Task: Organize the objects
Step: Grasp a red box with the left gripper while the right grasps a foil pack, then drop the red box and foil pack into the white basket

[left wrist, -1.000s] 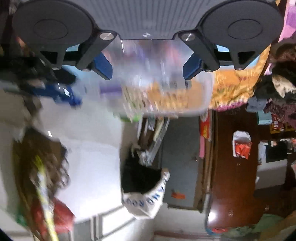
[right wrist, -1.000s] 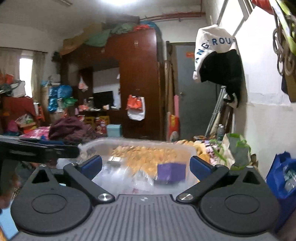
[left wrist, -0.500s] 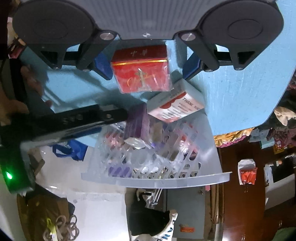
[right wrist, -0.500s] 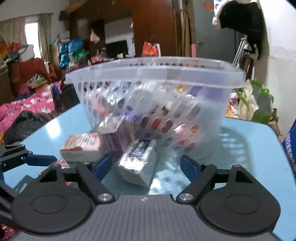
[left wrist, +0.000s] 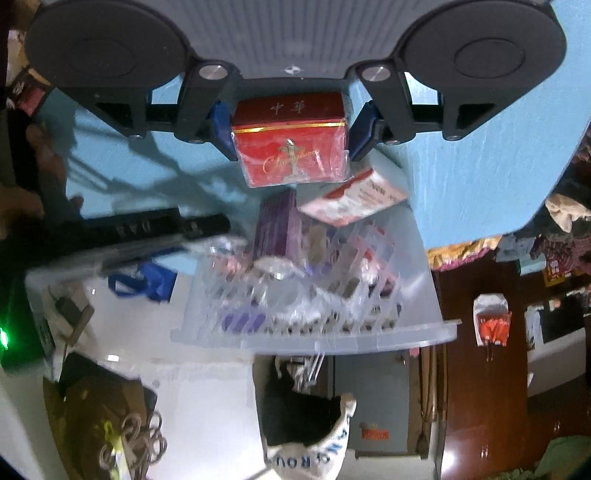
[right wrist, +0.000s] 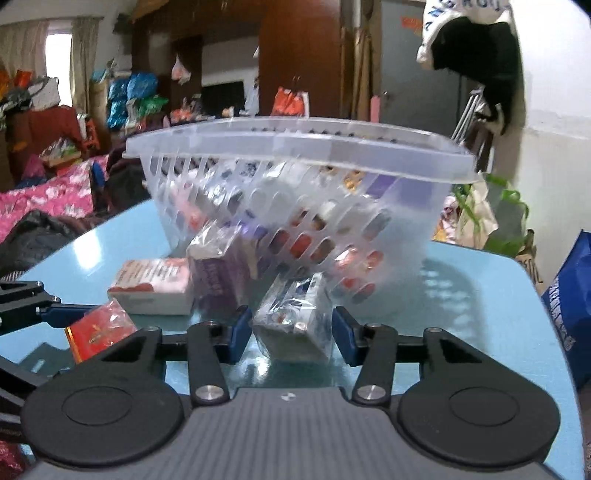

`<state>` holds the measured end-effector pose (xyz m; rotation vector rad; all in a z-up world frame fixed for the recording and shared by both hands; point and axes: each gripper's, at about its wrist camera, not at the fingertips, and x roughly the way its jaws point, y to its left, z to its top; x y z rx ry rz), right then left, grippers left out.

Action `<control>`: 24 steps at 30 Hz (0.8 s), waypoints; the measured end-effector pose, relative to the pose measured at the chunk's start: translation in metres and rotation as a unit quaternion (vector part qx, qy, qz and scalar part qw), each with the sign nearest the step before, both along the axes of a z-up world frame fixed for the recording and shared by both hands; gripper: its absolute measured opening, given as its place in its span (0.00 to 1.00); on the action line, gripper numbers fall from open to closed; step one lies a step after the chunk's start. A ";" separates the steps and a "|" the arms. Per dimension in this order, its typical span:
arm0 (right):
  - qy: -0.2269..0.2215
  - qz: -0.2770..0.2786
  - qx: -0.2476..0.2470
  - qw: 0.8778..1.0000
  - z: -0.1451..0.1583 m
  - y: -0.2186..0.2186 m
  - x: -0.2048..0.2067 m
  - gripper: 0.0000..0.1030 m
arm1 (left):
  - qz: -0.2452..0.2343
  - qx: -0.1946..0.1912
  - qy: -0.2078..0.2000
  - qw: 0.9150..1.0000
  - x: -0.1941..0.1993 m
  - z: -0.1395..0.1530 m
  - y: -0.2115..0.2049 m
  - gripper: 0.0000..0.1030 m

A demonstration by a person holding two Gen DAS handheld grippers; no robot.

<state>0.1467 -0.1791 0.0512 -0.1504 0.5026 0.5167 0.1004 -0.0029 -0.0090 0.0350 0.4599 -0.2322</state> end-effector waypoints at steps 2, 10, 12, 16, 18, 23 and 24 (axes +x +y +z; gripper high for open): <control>-0.010 -0.004 0.000 1.000 -0.002 -0.003 -0.005 0.50 | 0.002 -0.015 -0.021 1.000 -0.005 0.006 0.005 0.64; -0.025 -0.013 0.044 0.999 0.004 -0.014 -0.010 0.50 | 0.031 -0.046 -0.066 0.996 0.005 0.025 0.030 0.64; -0.031 -0.017 0.051 0.998 0.004 -0.015 -0.011 0.50 | 0.034 -0.053 -0.065 0.996 0.009 0.023 0.036 0.64; -0.053 -0.021 0.057 0.997 0.004 -0.015 -0.017 0.50 | 0.036 -0.077 -0.055 0.995 0.019 0.018 0.044 0.64; -0.063 -0.021 0.056 0.996 0.005 -0.015 -0.020 0.50 | 0.038 -0.071 -0.061 0.995 0.016 0.017 0.044 0.64; -0.083 -0.022 0.058 0.995 0.005 -0.013 -0.024 0.50 | 0.036 -0.061 -0.070 0.995 0.013 0.015 0.039 0.64; -0.086 -0.022 0.060 0.994 0.005 -0.014 -0.026 0.50 | 0.035 -0.060 -0.070 0.995 0.012 0.015 0.039 0.64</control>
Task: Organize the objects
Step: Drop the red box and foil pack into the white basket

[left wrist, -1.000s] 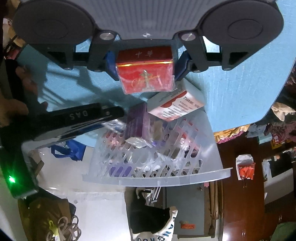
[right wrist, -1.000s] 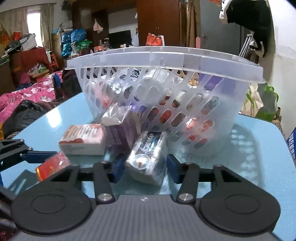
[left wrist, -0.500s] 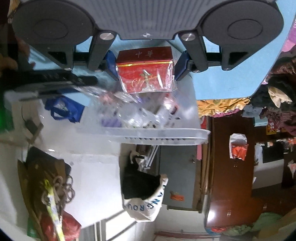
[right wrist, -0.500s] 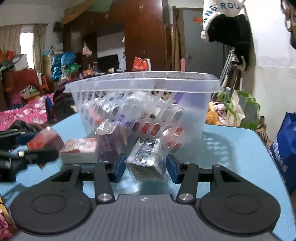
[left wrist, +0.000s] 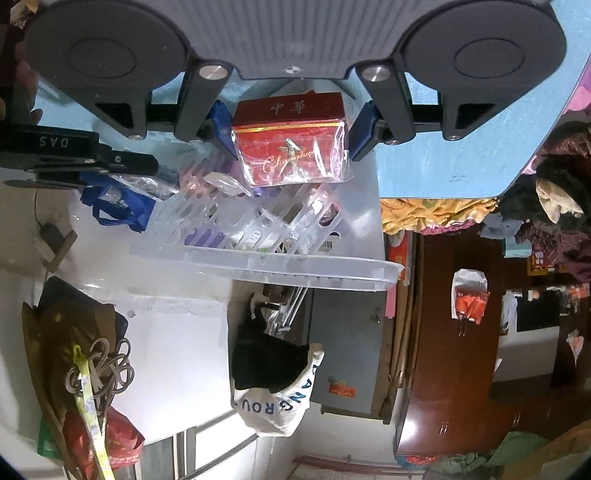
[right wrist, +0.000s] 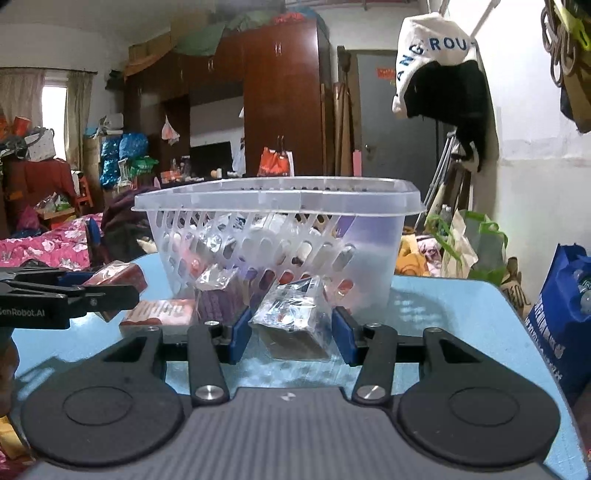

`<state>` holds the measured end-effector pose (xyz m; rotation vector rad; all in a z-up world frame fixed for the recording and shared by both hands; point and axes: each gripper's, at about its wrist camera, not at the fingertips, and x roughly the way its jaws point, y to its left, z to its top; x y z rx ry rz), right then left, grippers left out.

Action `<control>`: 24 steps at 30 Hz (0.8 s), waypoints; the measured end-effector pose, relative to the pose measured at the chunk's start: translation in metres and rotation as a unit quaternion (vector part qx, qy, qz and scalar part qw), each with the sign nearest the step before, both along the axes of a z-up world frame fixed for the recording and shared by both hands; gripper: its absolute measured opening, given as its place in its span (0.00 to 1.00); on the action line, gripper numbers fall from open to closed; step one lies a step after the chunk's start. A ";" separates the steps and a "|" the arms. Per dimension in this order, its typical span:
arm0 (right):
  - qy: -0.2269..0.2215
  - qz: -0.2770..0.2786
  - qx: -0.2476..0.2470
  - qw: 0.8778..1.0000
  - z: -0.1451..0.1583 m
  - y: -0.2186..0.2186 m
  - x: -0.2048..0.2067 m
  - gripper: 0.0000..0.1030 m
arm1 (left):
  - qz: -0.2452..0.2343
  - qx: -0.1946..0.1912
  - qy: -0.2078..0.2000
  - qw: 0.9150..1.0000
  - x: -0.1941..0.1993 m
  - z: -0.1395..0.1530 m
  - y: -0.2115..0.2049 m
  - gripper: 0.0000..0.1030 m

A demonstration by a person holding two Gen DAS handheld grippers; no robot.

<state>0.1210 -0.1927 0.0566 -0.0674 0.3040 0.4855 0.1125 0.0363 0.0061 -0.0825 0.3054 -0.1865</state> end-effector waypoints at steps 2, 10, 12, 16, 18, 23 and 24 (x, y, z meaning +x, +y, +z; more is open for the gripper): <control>-0.011 0.001 0.006 1.000 0.000 -0.001 -0.003 0.50 | 0.001 0.000 -0.004 1.000 -0.001 0.000 0.002 0.64; -0.069 0.010 0.020 0.997 0.002 -0.003 -0.020 0.50 | 0.009 -0.004 -0.035 0.999 -0.012 0.003 0.003 0.64; -0.080 0.007 0.020 0.997 0.005 -0.002 -0.024 0.50 | 0.007 -0.020 -0.044 0.999 -0.019 0.008 0.006 0.64; -0.095 0.023 0.041 0.994 0.035 -0.002 -0.031 0.50 | 0.011 0.001 -0.080 0.997 -0.017 0.049 -0.001 0.64; -0.109 0.017 0.030 0.993 0.062 0.004 -0.023 0.50 | 0.003 -0.012 -0.081 0.997 0.004 0.081 0.000 0.64; -0.082 0.010 0.007 0.997 0.113 0.025 0.041 0.50 | -0.012 -0.030 -0.021 0.999 0.080 0.131 -0.001 0.65; -0.072 0.010 0.003 0.997 0.115 0.029 0.055 0.50 | -0.006 -0.035 -0.012 0.999 0.092 0.133 0.000 0.67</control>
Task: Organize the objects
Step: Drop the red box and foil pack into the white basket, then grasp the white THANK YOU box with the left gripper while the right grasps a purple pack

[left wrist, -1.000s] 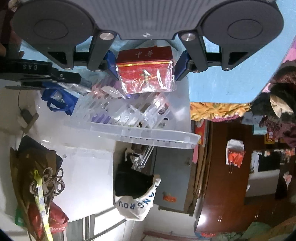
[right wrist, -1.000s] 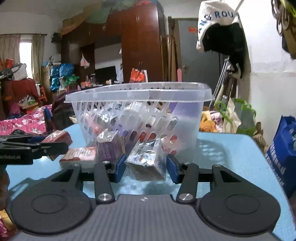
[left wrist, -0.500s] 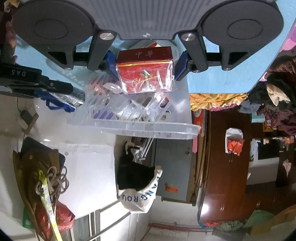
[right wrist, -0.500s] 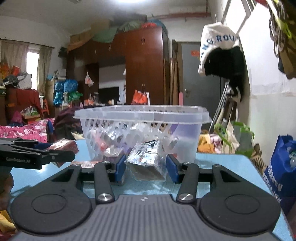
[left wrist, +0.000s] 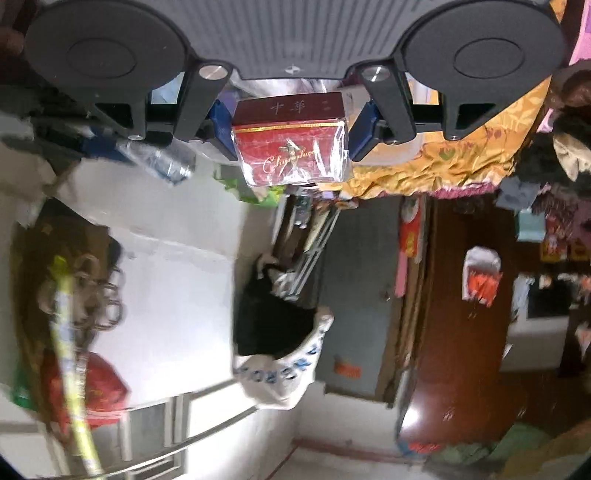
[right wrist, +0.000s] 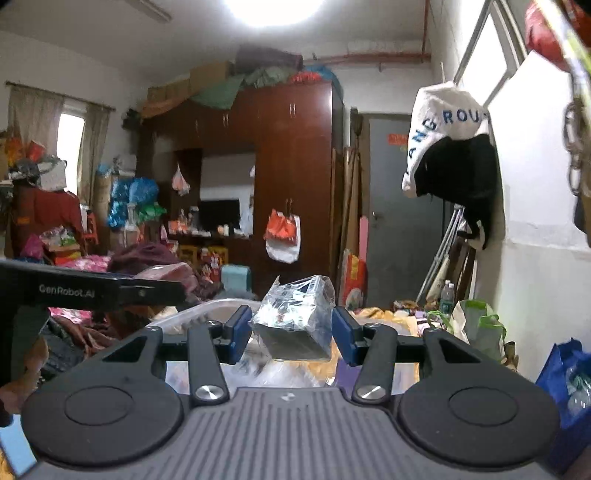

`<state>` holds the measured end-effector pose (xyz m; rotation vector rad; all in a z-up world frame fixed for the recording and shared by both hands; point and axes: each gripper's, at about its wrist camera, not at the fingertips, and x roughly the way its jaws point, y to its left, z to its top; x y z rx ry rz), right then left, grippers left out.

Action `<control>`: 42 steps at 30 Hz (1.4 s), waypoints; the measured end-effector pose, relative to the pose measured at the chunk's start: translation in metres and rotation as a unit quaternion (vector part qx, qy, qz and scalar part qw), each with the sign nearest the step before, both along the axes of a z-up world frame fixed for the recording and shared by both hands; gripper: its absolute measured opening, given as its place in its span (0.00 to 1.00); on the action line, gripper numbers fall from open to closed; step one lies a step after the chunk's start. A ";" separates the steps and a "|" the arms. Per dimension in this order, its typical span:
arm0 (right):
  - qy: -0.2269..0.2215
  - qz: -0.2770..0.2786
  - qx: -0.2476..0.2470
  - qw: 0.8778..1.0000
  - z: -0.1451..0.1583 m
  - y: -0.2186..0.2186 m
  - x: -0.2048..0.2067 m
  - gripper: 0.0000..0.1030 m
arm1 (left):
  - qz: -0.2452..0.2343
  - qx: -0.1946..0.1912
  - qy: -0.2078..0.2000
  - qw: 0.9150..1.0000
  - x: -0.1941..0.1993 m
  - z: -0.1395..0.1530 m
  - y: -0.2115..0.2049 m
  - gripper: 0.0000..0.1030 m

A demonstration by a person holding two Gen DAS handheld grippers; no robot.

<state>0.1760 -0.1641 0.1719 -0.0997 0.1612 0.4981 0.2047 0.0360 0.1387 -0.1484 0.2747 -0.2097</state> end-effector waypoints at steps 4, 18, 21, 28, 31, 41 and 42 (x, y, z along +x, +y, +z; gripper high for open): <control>0.010 -0.005 -0.006 1.000 -0.009 0.010 0.034 0.73 | 0.007 -0.020 0.054 0.998 0.043 -0.010 0.002 0.86; 0.036 0.050 0.019 0.998 -0.051 -0.021 -0.041 1.00 | 0.020 0.029 -0.015 0.999 -0.053 -0.050 0.023 1.00; 0.070 0.058 -0.011 0.996 -0.075 0.000 -0.039 1.00 | 0.015 0.034 0.005 0.999 -0.066 -0.073 0.027 1.00; 0.117 0.048 -0.051 0.991 -0.106 0.043 -0.014 0.82 | 0.006 0.062 0.025 0.998 -0.079 -0.098 0.034 0.98; 0.137 0.042 -0.060 0.988 -0.114 0.048 -0.006 0.67 | -0.005 0.076 0.033 0.997 -0.077 -0.103 0.032 0.98; 0.132 0.026 -0.044 0.990 -0.118 0.002 -0.032 0.36 | -0.054 0.108 0.107 0.987 -0.045 -0.125 0.010 0.97; 0.130 0.022 -0.037 0.991 -0.117 -0.006 -0.034 0.37 | -0.054 0.111 0.113 0.986 -0.042 -0.128 0.006 0.96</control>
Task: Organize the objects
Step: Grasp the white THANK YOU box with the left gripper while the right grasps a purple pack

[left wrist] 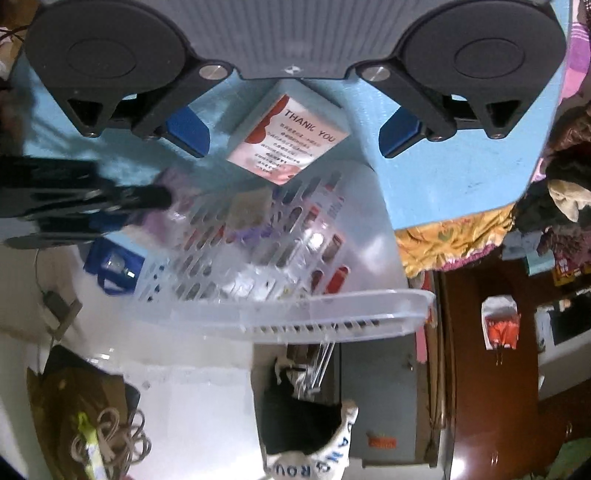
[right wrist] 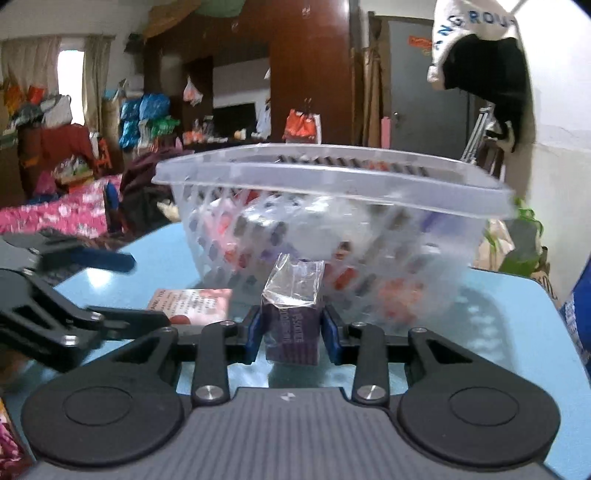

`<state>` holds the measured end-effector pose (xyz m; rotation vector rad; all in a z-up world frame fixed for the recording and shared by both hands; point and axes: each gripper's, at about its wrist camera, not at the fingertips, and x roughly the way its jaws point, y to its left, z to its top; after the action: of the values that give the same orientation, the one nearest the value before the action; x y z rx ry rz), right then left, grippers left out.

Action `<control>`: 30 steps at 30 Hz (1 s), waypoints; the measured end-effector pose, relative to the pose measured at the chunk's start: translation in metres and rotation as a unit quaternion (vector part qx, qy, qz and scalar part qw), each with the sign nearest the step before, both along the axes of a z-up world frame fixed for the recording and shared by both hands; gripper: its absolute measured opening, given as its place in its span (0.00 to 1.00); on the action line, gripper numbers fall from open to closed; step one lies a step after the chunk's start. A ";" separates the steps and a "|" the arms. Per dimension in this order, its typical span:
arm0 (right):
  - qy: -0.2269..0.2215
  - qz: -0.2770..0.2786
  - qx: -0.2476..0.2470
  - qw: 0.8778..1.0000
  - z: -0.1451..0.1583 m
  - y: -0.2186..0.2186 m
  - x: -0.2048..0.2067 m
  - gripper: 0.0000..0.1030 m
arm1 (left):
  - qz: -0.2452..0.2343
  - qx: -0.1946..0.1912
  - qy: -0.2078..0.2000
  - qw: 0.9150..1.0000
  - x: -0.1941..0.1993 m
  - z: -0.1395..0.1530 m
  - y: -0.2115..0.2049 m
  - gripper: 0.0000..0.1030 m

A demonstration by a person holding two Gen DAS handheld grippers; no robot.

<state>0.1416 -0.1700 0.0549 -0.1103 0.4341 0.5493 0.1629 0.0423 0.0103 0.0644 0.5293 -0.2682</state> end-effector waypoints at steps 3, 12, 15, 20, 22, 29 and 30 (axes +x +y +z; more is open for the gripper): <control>-0.001 -0.009 0.011 1.000 0.001 -0.016 0.001 0.37 | -0.001 0.006 0.019 1.000 0.009 -0.007 -0.007 0.94; 0.004 -0.020 0.025 0.999 0.000 -0.029 0.007 0.37 | 0.016 0.021 0.035 0.999 0.010 -0.012 -0.016 0.70; -0.003 -0.024 0.024 0.999 -0.001 -0.029 0.004 0.37 | 0.013 -0.013 0.026 0.999 0.002 -0.009 -0.013 0.67; -0.008 -0.024 0.019 1.000 -0.004 -0.029 0.001 0.37 | 0.000 -0.018 -0.001 1.000 -0.016 -0.004 -0.022 0.65; -0.014 -0.028 0.022 0.999 -0.003 -0.030 0.000 0.37 | -0.005 -0.025 -0.016 1.000 -0.024 -0.003 -0.025 0.65; -0.030 -0.029 0.033 0.999 -0.005 -0.033 -0.007 0.37 | -0.005 -0.054 -0.067 0.996 -0.038 -0.001 -0.020 0.65; -0.033 -0.029 0.033 0.999 -0.004 -0.033 -0.007 0.37 | -0.003 -0.055 -0.069 0.996 -0.037 0.000 -0.021 0.65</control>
<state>0.1341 -0.2026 0.0506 -0.0522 0.3539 0.5020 0.1256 0.0214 0.0098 -0.0220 0.3760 -0.2960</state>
